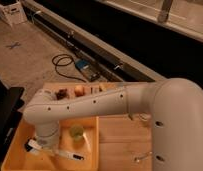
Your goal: Wipe tray with brush
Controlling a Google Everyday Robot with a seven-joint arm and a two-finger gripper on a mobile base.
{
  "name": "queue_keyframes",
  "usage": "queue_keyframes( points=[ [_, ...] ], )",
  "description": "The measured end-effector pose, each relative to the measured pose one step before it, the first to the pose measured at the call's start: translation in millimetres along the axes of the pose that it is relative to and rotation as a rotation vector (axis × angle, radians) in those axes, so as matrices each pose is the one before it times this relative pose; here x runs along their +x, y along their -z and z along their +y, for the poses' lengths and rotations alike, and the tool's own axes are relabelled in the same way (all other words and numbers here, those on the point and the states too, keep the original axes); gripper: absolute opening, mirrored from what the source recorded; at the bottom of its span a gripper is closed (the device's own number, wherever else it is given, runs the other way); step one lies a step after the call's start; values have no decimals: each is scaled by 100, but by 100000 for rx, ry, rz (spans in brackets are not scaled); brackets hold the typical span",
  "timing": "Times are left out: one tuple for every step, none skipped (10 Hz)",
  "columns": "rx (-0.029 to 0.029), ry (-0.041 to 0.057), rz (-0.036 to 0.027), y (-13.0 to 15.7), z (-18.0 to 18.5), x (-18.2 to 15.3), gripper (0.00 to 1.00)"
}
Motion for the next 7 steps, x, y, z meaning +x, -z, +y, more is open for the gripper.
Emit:
queue_keyframes(
  points=[
    [273, 1379, -1470, -467, -60, 165, 0],
    [559, 1015, 238, -774, -97, 468, 0],
    [944, 1186, 1190, -1312, -140, 560, 0],
    [928, -132, 1586, -1907, 83, 78, 0],
    [353, -157, 1190, -1054, 61, 58, 0],
    [336, -326, 858, -898, -59, -50, 0],
    [-280, -1528, 443, -243, 182, -370, 0]
  ],
)
